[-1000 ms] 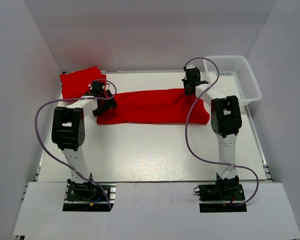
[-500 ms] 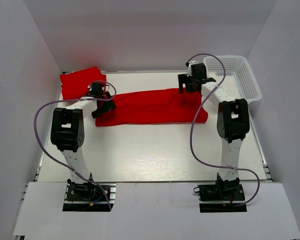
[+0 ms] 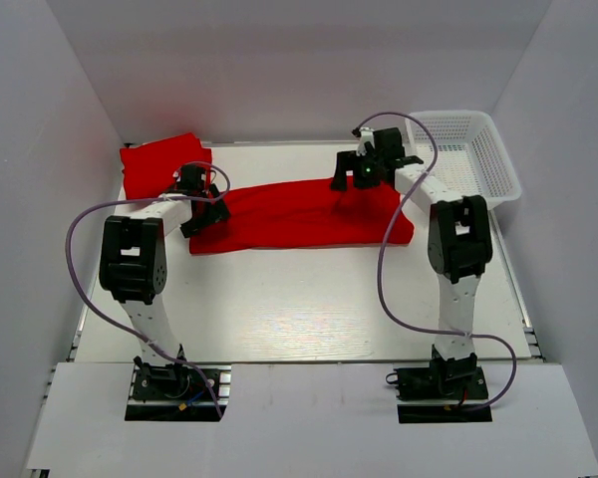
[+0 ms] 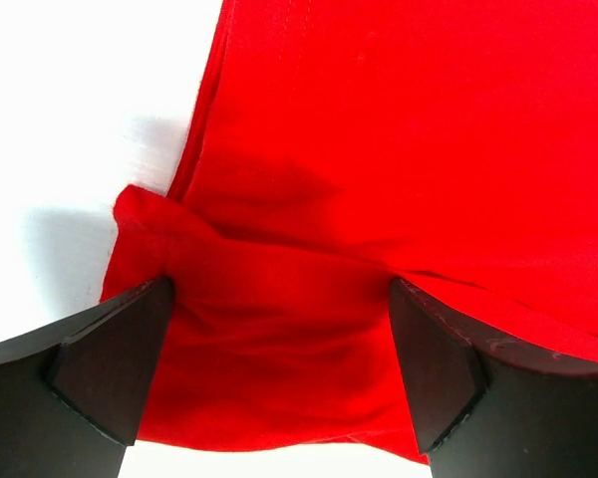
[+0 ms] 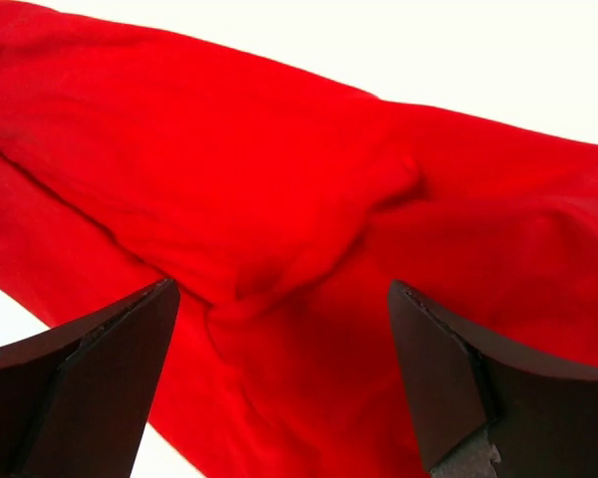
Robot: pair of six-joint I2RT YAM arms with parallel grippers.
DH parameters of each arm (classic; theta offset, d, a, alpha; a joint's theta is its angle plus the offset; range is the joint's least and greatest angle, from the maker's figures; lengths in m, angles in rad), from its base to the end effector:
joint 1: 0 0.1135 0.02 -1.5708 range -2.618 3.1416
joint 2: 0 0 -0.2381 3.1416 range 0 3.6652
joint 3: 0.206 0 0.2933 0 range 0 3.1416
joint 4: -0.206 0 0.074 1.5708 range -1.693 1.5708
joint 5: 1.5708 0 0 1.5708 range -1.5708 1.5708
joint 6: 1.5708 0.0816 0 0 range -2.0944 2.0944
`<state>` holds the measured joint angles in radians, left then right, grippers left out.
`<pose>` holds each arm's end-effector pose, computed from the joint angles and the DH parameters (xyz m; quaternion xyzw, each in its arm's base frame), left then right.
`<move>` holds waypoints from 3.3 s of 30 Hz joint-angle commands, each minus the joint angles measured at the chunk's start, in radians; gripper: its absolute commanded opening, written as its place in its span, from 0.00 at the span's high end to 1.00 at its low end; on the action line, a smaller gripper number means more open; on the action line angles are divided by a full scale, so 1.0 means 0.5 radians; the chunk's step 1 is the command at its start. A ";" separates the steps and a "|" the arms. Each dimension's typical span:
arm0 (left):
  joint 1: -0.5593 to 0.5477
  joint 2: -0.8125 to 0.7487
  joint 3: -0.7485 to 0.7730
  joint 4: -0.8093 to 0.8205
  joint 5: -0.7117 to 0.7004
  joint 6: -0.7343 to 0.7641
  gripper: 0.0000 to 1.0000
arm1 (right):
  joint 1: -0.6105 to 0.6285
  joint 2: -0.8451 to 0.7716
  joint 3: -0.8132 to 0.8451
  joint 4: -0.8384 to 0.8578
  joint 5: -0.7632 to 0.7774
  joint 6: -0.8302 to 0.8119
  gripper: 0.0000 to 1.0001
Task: Fold and stack the t-shirts
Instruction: Fold the other side of the tshirt into a rectangle, then rotate the tshirt 90 degrees
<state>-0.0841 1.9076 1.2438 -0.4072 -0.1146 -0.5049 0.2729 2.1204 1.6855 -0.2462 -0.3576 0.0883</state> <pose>0.4353 -0.0273 0.0725 -0.2159 0.9431 -0.0186 0.2524 0.5190 0.1749 0.1553 -0.1581 0.8775 0.2340 0.3877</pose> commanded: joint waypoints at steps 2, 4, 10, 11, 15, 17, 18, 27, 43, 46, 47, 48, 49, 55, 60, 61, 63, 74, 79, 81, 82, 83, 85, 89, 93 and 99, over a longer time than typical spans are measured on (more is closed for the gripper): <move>0.021 -0.060 -0.067 -0.134 0.027 -0.003 0.00 | 0.009 0.152 0.203 -0.020 -0.156 0.136 0.09; 0.021 -0.060 -0.067 -0.134 0.027 -0.003 0.00 | 0.009 0.198 0.261 -0.002 -0.159 0.188 0.13; 0.021 -0.060 -0.085 -0.134 0.027 -0.003 0.00 | 0.015 0.321 0.332 0.011 -0.058 0.293 0.34; 0.021 -0.060 -0.085 -0.134 0.027 -0.003 0.00 | 0.016 0.339 0.338 0.011 -0.040 0.299 0.38; 0.021 -0.060 -0.085 -0.134 0.027 -0.003 0.00 | 0.016 0.407 0.405 0.014 0.003 0.360 0.48; 0.021 -0.060 -0.085 -0.134 0.027 -0.003 0.00 | 0.025 0.450 0.433 -0.004 0.043 0.388 0.60; 0.021 -0.060 -0.104 -0.134 0.027 -0.003 0.00 | 0.019 0.465 0.467 -0.014 0.049 0.391 0.69; 0.021 -0.078 -0.122 -0.115 0.045 -0.003 0.00 | 0.101 0.432 0.399 0.213 -0.061 0.201 1.00; 0.021 -0.137 -0.162 -0.097 0.064 -0.021 0.00 | 0.255 0.585 0.583 0.183 -0.030 0.010 0.66; 0.021 -0.137 -0.162 -0.139 0.064 -0.021 0.00 | 0.255 0.573 0.602 0.180 -0.012 0.047 0.10; 0.021 -0.155 -0.162 -0.140 0.045 -0.021 0.00 | 0.249 0.548 0.608 0.170 -0.003 0.047 0.10; 0.021 -0.173 -0.162 -0.167 0.045 -0.021 0.00 | 0.252 0.536 0.608 0.179 -0.009 0.050 0.10; 0.021 -0.173 -0.162 -0.204 0.027 -0.021 0.00 | 0.249 0.490 0.596 0.183 -0.012 0.047 0.10; 0.021 -0.351 -0.098 -0.275 0.008 -0.039 0.00 | 0.221 0.049 0.195 0.287 0.061 0.164 0.10; -0.007 -0.400 0.102 -0.265 0.057 0.022 0.00 | 0.206 -0.368 -0.208 0.293 0.337 0.225 0.10; -0.007 -0.400 0.123 -0.244 0.076 0.022 0.00 | 0.203 -0.387 -0.244 0.199 0.380 0.298 0.10; -0.007 -0.376 0.191 -0.223 0.094 0.071 0.00 | 0.181 -0.451 -0.327 0.106 0.597 0.345 0.10; -0.025 0.069 0.408 -0.069 0.275 0.273 0.00 | 0.114 -0.210 -0.325 -0.225 0.792 0.483 0.10; -0.025 0.198 0.335 -0.149 0.144 0.273 0.00 | 0.074 0.035 -0.159 -0.302 0.780 0.529 0.10; -0.025 0.216 0.283 -0.189 0.095 0.243 0.00 | 0.053 0.106 -0.113 -0.320 0.770 0.526 0.10; -0.043 0.216 0.237 -0.325 0.076 0.136 0.00 | 0.058 0.164 -0.070 -0.327 0.767 0.517 0.10; -0.043 0.168 0.182 -0.357 0.076 0.117 0.00 | 0.043 0.244 -0.034 -0.336 0.752 0.508 0.10; -0.071 -0.032 -0.105 -0.312 0.161 0.099 0.00 | 0.034 0.339 0.201 -0.443 0.737 0.455 0.10; -0.221 -0.225 -0.496 -0.495 0.345 -0.115 0.00 | 0.010 0.753 0.663 -0.538 0.496 0.391 0.10; -0.509 -0.464 -0.916 -0.425 1.016 -0.003 0.00 | 0.009 1.014 1.044 -0.272 0.118 0.302 0.10; -0.954 -0.918 -0.896 -0.459 1.686 0.135 0.00 | 0.019 0.984 1.114 0.339 -0.134 0.302 0.10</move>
<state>-0.4816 1.5085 0.7948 -0.5407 0.4294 -0.4633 0.2760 2.5969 2.2158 -0.1730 -0.3233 0.2684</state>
